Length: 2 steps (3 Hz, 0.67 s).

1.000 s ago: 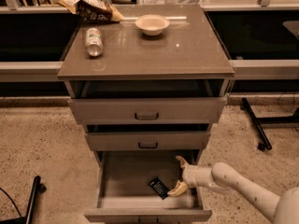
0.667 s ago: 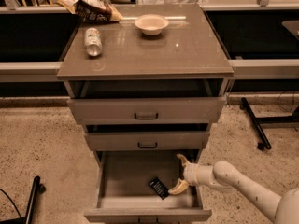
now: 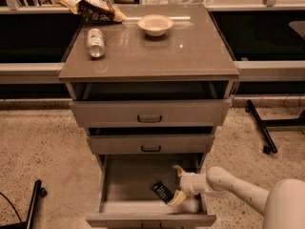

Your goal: Pick rxbar blueberry from bottom drawer and place on counter

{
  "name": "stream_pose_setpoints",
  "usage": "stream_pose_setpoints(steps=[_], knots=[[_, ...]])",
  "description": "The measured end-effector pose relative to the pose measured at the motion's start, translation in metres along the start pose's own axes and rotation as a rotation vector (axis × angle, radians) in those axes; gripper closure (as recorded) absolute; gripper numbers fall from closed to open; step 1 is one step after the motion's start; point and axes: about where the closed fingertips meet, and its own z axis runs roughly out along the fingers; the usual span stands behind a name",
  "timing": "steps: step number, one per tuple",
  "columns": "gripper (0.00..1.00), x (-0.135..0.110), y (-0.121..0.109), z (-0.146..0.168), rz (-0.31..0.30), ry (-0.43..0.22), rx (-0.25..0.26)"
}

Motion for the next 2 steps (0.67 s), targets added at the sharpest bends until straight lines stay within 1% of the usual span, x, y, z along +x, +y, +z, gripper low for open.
stream_pose_setpoints(steps=[1, 2], knots=[[0.00, 0.021, 0.019, 0.028, -0.033, 0.099, 0.026], [0.02, 0.043, 0.009, 0.044, -0.027, 0.131, 0.126]])
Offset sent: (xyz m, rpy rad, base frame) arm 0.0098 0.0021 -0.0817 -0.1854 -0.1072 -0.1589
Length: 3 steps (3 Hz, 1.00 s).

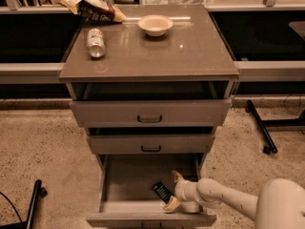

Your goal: Pick rxbar blueberry from bottom drawer and place on counter

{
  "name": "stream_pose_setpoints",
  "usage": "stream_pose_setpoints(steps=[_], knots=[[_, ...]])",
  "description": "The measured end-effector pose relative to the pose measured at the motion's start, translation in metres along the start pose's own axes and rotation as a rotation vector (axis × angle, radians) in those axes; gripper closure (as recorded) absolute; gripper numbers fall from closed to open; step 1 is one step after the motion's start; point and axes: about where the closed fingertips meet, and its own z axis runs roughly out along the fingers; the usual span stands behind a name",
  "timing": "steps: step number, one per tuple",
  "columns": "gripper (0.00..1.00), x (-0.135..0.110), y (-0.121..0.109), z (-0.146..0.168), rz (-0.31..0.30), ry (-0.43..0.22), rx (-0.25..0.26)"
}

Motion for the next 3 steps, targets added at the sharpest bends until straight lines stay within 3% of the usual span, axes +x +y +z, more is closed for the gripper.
stream_pose_setpoints(steps=[1, 2, 3], knots=[[0.05, 0.002, -0.014, -0.002, 0.030, -0.032, 0.032], [0.11, 0.010, -0.017, 0.004, 0.056, -0.032, 0.020], [0.25, 0.021, -0.006, 0.019, 0.076, -0.011, -0.010]])
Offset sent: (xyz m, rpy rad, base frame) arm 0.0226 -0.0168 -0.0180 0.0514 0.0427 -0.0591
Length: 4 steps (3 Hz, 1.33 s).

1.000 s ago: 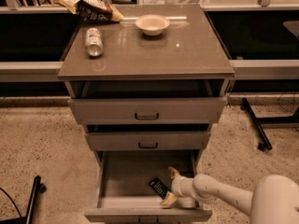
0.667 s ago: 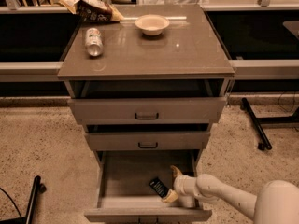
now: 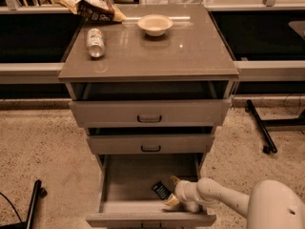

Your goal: Pick rxbar blueberry from bottom drawer and place on counter

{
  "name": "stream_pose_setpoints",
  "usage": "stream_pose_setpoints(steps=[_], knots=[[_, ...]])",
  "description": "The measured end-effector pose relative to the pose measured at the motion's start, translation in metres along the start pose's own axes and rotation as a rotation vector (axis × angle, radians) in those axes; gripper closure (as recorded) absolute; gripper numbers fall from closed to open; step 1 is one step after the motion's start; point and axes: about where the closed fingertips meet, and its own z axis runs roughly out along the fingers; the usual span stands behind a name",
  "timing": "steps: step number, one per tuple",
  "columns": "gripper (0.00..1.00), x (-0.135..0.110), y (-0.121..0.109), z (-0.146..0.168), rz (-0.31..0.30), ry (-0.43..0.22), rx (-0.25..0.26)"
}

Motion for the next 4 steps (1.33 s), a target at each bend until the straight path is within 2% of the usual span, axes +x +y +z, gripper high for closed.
stream_pose_setpoints(steps=[1, 2, 3, 4], knots=[[0.26, 0.016, 0.011, 0.020, 0.006, 0.024, -0.018], [0.28, 0.019, 0.012, 0.025, 0.008, 0.030, -0.016], [0.40, 0.022, 0.015, 0.032, 0.018, 0.032, -0.029], [0.40, 0.024, 0.019, 0.038, 0.028, 0.029, -0.045]])
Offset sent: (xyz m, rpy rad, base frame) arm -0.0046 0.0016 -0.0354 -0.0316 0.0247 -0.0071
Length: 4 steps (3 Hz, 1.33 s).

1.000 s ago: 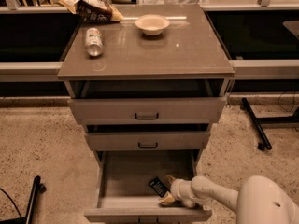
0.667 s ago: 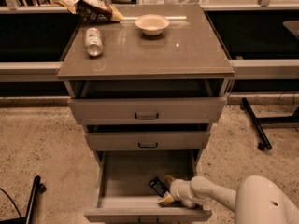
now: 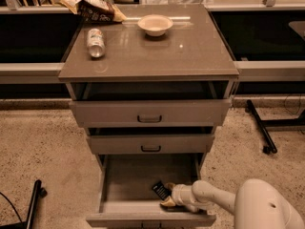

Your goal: Pick rxbar blueberry from bottom drawer and place on counter

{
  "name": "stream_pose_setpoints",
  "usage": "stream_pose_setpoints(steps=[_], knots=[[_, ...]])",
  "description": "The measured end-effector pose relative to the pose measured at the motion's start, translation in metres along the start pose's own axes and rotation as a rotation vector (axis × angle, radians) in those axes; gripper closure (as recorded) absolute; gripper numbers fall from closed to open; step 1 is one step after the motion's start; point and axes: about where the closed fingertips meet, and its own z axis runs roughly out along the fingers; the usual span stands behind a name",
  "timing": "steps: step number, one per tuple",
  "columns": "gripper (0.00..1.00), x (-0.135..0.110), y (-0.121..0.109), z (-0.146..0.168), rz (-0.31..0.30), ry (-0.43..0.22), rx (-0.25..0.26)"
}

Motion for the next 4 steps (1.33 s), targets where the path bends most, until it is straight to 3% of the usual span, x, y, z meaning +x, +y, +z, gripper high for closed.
stream_pose_setpoints(steps=[2, 3, 4], knots=[[0.42, 0.0036, 0.0019, 0.0065, 0.022, -0.004, -0.019], [0.58, 0.0045, 0.0021, 0.0080, 0.029, -0.004, -0.026], [0.82, 0.0048, 0.0023, 0.0093, 0.030, -0.006, -0.033]])
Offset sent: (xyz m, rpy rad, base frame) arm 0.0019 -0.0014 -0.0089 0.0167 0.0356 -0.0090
